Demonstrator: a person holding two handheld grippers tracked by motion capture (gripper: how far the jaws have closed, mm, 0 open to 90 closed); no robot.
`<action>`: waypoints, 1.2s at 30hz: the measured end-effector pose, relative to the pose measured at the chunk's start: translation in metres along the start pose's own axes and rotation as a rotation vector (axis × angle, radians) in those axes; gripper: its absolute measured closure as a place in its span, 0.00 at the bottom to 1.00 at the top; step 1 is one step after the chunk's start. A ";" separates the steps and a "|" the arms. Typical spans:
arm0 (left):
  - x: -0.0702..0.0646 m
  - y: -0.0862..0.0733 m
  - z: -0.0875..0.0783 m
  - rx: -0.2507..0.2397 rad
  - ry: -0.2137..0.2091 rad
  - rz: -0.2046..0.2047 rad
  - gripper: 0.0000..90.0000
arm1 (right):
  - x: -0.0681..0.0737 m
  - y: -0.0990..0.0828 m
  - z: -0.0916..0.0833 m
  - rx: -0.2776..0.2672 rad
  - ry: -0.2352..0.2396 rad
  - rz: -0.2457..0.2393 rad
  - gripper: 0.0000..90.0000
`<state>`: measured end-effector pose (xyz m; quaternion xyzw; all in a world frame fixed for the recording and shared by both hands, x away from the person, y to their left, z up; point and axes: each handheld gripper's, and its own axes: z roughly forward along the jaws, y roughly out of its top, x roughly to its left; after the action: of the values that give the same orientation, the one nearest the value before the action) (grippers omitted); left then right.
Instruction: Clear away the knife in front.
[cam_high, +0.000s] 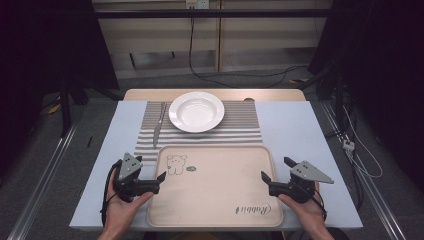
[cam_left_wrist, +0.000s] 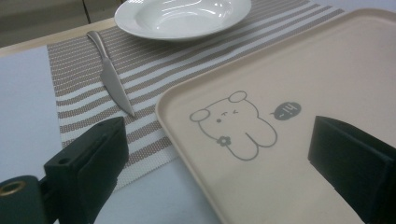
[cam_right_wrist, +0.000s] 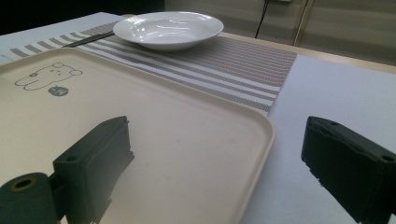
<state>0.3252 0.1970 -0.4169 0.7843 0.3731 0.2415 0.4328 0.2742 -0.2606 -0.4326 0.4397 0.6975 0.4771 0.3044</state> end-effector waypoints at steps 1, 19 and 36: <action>0.001 0.001 0.001 -0.003 -0.002 -0.001 0.05 | 0.000 0.000 0.000 0.001 0.001 0.001 0.10; 0.033 0.027 0.028 0.004 0.009 -0.059 0.09 | -0.004 -0.001 0.011 0.038 0.024 0.023 0.09; 0.052 0.052 0.054 -0.015 0.012 -0.089 0.10 | -0.005 -0.002 0.011 0.047 0.025 0.022 0.10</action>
<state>0.4144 0.1936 -0.3966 0.7624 0.4084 0.2295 0.4465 0.2854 -0.2613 -0.4383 0.4482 0.7075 0.4693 0.2798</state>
